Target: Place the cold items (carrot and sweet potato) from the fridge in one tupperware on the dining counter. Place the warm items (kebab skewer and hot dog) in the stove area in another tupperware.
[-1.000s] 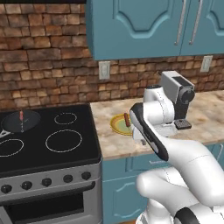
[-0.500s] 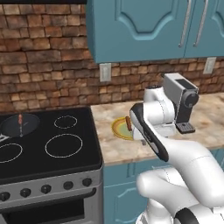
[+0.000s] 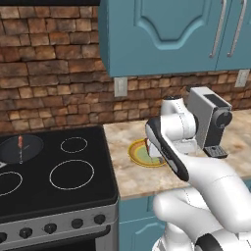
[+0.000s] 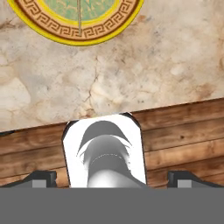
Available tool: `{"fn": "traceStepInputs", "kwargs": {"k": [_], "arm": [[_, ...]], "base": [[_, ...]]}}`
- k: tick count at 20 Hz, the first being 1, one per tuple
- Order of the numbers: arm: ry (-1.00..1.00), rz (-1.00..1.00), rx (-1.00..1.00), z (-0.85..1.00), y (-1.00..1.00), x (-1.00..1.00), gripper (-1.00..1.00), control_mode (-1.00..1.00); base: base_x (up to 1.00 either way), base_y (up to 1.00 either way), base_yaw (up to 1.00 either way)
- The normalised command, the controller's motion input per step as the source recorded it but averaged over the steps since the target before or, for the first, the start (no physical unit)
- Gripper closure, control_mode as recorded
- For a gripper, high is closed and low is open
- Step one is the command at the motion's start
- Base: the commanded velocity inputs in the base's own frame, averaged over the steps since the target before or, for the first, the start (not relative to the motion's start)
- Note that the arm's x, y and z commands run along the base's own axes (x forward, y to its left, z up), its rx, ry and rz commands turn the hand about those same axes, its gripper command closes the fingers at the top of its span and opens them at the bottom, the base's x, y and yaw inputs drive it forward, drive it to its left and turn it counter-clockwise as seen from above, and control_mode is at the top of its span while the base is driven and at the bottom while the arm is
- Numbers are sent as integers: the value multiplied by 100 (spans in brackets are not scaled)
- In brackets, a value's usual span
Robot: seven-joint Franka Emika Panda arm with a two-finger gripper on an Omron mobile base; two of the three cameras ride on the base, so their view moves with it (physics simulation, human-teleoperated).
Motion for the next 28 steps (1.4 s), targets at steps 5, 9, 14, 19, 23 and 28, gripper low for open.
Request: {"fn": "traceStepInputs", "kwargs": {"k": [5, 9, 14, 19, 23, 28], "arm": [[-2, 0, 0, 0, 3, 21, -100, -100], [-16, 0, 0, -8, 8, 78, -100, -100], [7, 0, 7, -3, -1, 100, -100, -100], [6, -9, 9, -36, -14, 100, -100, -100], [1, -9, -3, -49, -2, 78, -100, -100], [0, -7, -4, -36, 7, 50, -100, -100]], "base": [[2, 0, 0], [0, 0, 0], [0, 0, 0], [0, 0, 0], [0, 0, 0], [0, 0, 0]]}}
